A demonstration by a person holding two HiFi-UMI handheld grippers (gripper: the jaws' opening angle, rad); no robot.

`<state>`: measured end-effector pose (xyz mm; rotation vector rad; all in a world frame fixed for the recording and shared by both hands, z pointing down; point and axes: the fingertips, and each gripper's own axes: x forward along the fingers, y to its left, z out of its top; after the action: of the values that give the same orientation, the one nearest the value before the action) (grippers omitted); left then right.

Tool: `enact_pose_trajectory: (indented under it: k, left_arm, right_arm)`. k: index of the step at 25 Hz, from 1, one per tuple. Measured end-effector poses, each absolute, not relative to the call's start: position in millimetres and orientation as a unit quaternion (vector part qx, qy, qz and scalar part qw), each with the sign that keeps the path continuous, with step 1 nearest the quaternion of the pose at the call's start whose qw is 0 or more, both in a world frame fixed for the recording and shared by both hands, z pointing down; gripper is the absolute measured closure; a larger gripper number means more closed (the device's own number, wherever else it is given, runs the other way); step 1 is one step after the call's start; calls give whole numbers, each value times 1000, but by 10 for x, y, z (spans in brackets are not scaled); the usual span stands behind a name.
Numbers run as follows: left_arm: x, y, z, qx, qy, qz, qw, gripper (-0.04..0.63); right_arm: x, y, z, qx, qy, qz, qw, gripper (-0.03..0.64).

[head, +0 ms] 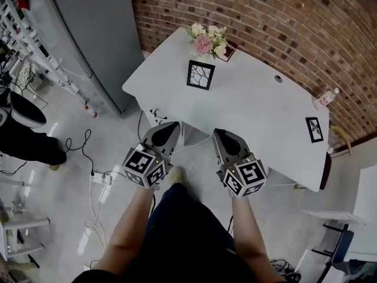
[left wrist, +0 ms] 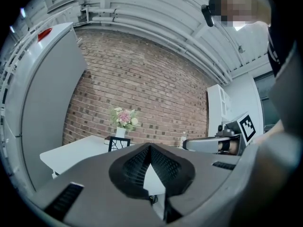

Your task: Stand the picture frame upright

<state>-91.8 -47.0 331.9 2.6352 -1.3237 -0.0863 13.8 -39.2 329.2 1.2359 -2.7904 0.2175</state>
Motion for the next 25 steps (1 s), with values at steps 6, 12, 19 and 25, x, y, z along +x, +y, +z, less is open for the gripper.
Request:
enact_pose_trajectory:
  k: [6, 12, 19, 25]
  left_arm:
    - [-916, -312, 3231, 885, -455, -36, 95, 595]
    - [-916, -182, 3176, 880, -462, -47, 98, 595]
    - [-878, -77, 3108, 881, -462, -46, 95, 595]
    - [-853, -36, 3107, 880, -464, -45, 94, 595]
  right_arm:
    - [161, -259, 3157, 406, -911, 63, 35, 614]
    - [159, -139, 3079, 403, -913, 57, 30, 614]
    - [180, -16, 3072, 403, -913, 60, 26, 614]
    - [193, 31, 3079, 403, -913, 57, 27, 614]
